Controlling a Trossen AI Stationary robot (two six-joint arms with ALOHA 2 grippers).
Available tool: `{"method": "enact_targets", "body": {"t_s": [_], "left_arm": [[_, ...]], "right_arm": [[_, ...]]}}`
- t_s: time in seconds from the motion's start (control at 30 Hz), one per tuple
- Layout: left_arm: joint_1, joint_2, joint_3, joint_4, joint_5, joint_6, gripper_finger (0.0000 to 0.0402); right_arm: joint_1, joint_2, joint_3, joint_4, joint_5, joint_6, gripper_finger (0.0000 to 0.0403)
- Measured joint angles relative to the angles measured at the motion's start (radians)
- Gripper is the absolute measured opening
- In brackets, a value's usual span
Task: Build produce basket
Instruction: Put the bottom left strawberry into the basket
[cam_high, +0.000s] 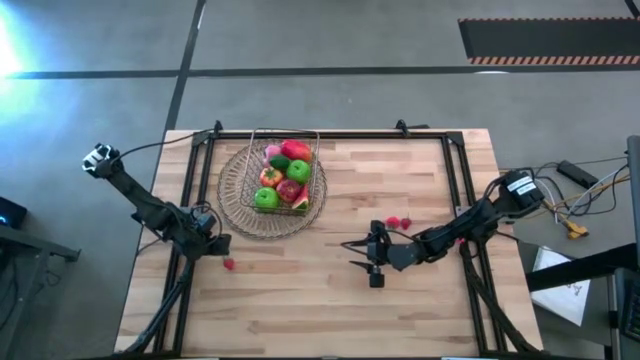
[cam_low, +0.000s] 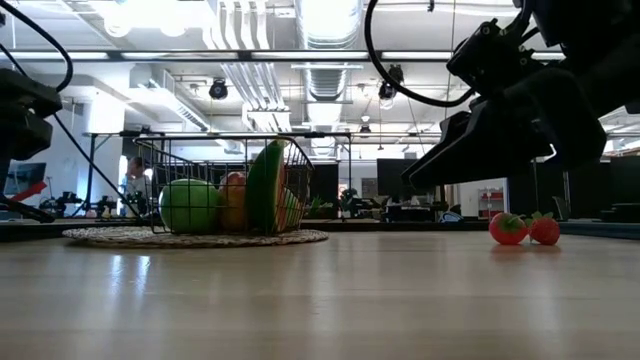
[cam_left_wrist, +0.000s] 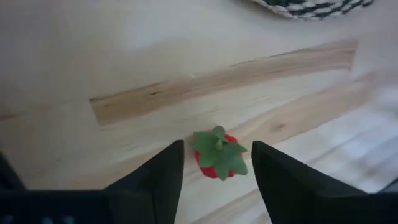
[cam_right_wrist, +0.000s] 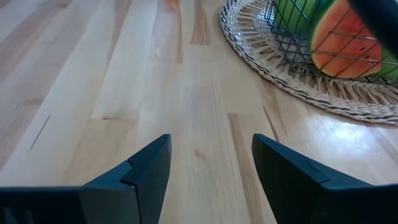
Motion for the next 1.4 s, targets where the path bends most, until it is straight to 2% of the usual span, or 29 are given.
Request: {"method": "enact_targets", "body": {"t_s": [0.3,0.63,1.1,1.4], "left_arm": [[0.0,0.078,-0.068,0.199,-0.004,0.001,0.0135],[0.0,0.131,-0.065,0.219,0.013,0.01,0.0073],[0.0,0.091,-0.027,0.219,0.032,0.079,0.0005],[0.0,0.106,0.002,0.211,0.033,0.116,0.0001]], "right_arm": [[0.0,0.0,-0.001,0.0,0.0,0.005,0.0215],[0.0,-0.001,-0.002,0.0,0.0,0.006,0.0215],[0.0,-0.001,-0.002,-0.001,0.0,0.008,0.0215],[0.0,-0.001,-0.002,-0.001,0.0,0.008,0.0215]]}}
